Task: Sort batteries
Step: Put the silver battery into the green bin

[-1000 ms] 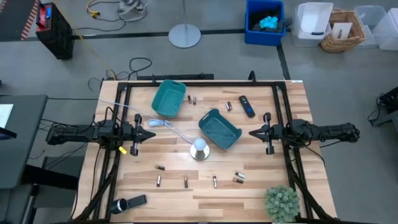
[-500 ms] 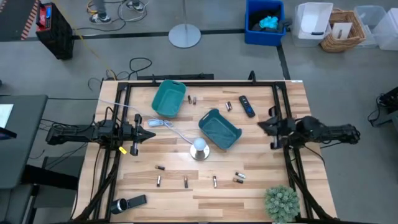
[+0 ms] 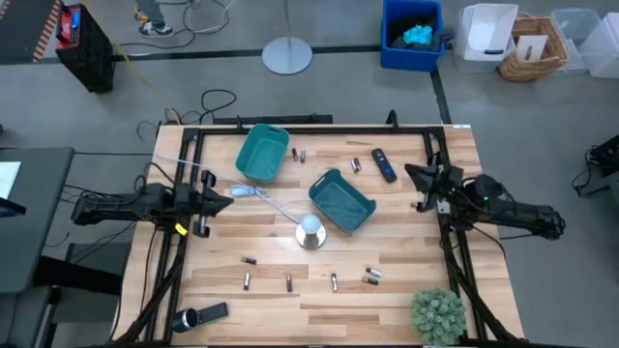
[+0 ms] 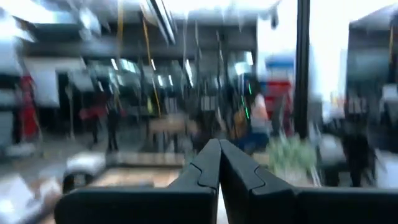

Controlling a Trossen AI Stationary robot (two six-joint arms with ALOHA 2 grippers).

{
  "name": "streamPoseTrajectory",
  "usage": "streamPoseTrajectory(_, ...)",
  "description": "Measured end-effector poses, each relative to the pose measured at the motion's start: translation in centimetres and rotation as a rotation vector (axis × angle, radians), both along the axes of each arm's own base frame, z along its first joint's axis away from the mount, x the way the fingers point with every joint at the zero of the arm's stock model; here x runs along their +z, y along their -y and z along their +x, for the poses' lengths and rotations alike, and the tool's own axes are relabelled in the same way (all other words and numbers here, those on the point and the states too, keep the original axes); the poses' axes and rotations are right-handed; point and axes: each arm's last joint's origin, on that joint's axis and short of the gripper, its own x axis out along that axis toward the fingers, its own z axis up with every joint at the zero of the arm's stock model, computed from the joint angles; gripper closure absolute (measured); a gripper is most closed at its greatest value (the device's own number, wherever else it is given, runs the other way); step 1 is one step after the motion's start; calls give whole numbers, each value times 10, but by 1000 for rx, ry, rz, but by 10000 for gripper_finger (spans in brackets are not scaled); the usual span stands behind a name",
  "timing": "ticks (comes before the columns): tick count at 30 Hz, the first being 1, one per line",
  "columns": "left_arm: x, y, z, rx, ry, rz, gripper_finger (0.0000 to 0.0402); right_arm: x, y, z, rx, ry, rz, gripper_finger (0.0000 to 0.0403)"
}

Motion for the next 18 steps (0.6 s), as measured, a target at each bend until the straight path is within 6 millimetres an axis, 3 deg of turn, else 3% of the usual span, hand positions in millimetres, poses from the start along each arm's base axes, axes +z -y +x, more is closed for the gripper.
streamPoseTrajectory(8, 20, -3, -11, 117, 225, -6, 401, -14, 9, 2, -103, -121, 104, 365)
streamPoseTrajectory(18, 21, -6, -12, 249, 230, 5, 401, 16, 7, -4, -91, -55, 117, 365)
